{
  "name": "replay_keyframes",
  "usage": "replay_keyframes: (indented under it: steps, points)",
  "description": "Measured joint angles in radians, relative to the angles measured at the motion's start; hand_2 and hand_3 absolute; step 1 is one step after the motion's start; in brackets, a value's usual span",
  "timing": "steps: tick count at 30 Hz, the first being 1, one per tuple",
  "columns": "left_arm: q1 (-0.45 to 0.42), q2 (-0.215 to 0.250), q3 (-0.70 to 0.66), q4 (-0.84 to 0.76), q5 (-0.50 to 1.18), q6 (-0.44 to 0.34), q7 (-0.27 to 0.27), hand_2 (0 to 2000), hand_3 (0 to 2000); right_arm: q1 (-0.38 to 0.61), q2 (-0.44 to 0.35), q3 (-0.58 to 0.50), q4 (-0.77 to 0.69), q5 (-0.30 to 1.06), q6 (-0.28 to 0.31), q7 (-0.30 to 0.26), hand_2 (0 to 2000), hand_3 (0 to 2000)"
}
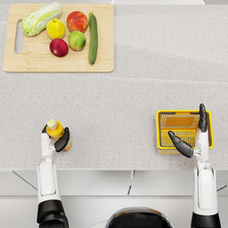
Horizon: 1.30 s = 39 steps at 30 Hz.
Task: Pick up the lemon tea and place it into the yellow basket
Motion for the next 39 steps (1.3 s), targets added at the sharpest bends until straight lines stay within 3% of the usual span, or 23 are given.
replay_keyframes:
  steps: [3, 6, 13, 23, 28, 29, 30, 33, 34, 35, 37, 39]
  points:
    - [-0.003, 0.006, 0.001, -0.044, 0.0, -0.018, 0.005, 2000, 2000, 0.004, -0.005, 0.009, -0.004, 0.0, 0.0, 0.0, 0, 0]
    - [-0.005, 0.012, 0.027, -0.205, 0.0, -0.048, 0.005, 2000, 2000, 0.007, -0.011, 0.055, -0.009, 0.0, 0.0, 0.0, 0, 0]
    - [0.1, 0.052, 0.168, -0.526, 0.0, -0.012, 0.001, 2000, 2000, 0.056, -0.051, 0.226, -0.049, 0.0, 0.0, 0.0, 0, 0]
    - [0.244, 0.195, 0.471, -0.589, 0.0, -0.034, -0.003, 2000, 2000, 0.17, -0.146, 0.4, -0.161, 0.0, 0.0, 0.0, 0, 0]
    - [0.232, 0.194, 0.565, -0.613, 0.002, -0.031, 0.001, 2000, 2000, 0.206, -0.175, 0.398, -0.187, 0.001, 0.002, -0.001, 0, 0]
    - [0.225, 0.184, 0.572, -0.622, 0.003, -0.024, 0.002, 2000, 2000, 0.205, -0.174, 0.391, -0.186, 0.002, 0.039, -0.006, 1361, 327]
    - [0.22, 0.176, 0.574, -0.63, 0.004, -0.011, 0.0, 2000, 2000, 0.204, -0.172, 0.384, -0.185, 0.003, 0.138, -0.006, 2000, 653]
    - [0.207, 0.164, 0.567, -0.64, 0.003, -0.012, -0.005, 2000, 2000, 0.206, -0.173, 0.37, -0.183, 0.003, 0.244, -0.006, 2000, 1633]
    - [0.205, 0.162, 0.562, -0.638, 0.001, -0.026, -0.005, 639, 1673, 0.206, -0.173, 0.369, -0.182, 0.003, 0.248, -0.01, 2000, 1960]
    - [0.201, 0.161, 0.56, -0.636, 0.001, 0.0, -0.003, 0, 1347, 0.207, -0.176, 0.372, -0.179, 0.003, 0.227, -0.009, 2000, 2000]
    - [0.191, 0.16, 0.558, -0.63, 0.0, 0.023, 0.0, 0, 693, 0.211, -0.183, 0.373, -0.176, 0.002, 0.166, -0.004, 2000, 2000]
    - [0.178, 0.155, 0.548, -0.638, 0.0, 0.032, 0.002, 0, 40, 0.218, -0.191, 0.358, -0.174, 0.001, 0.154, -0.003, 2000, 2000]
